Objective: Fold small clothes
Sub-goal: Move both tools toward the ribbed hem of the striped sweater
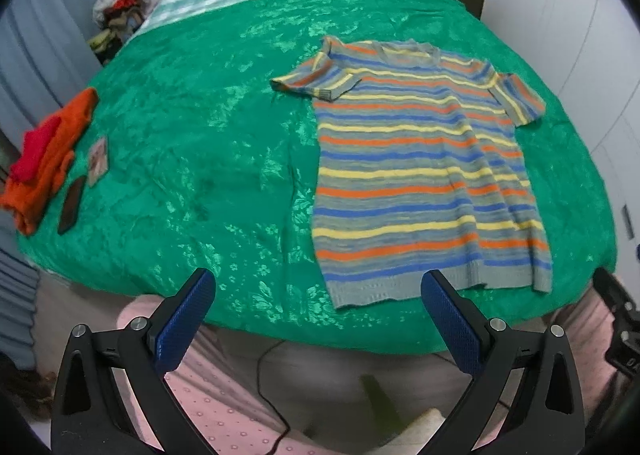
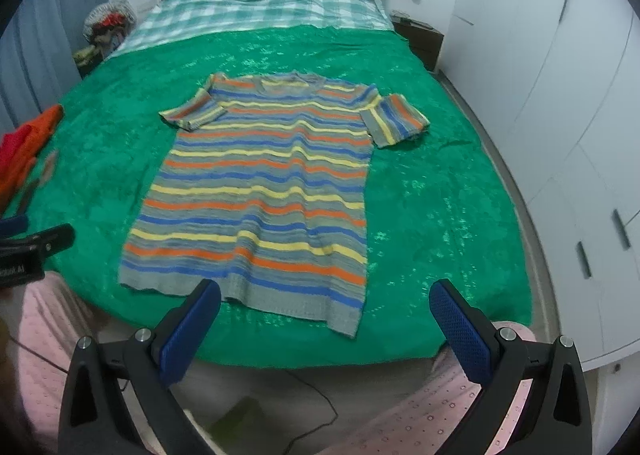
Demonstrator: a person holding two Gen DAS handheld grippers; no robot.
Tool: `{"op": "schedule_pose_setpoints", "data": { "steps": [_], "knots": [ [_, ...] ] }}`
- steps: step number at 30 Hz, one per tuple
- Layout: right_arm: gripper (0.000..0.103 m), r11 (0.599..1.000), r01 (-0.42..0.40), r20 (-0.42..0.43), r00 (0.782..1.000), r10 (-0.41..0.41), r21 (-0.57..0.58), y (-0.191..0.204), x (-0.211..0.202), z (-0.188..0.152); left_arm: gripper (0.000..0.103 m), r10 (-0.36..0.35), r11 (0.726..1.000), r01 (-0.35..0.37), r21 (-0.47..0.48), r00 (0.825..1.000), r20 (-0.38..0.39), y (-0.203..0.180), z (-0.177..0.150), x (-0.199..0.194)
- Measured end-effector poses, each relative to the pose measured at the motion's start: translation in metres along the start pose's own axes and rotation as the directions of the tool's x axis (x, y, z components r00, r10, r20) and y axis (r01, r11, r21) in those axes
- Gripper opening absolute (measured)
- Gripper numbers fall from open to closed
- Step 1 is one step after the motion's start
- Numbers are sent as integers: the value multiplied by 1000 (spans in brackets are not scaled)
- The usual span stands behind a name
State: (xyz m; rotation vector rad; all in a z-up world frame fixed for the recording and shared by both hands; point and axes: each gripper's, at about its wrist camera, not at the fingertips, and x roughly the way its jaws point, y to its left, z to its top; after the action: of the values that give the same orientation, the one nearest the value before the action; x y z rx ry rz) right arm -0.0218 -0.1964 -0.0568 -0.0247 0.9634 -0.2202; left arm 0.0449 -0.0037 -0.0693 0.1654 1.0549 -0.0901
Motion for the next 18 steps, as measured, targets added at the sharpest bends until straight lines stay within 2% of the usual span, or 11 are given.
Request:
{"op": "schedule_pose_setpoints", "data": {
  "steps": [13,18],
  "knots": [
    [103,996,84,-6,996,-84,15,-10,2,-5,103,-79,996,81,41,996,-44,-15,0,6],
    [103,995,91,-8,996,-91,42,-16,2,-7,103,-105,991,110,83,993,-53,-21,-2,7]
  ]
}}
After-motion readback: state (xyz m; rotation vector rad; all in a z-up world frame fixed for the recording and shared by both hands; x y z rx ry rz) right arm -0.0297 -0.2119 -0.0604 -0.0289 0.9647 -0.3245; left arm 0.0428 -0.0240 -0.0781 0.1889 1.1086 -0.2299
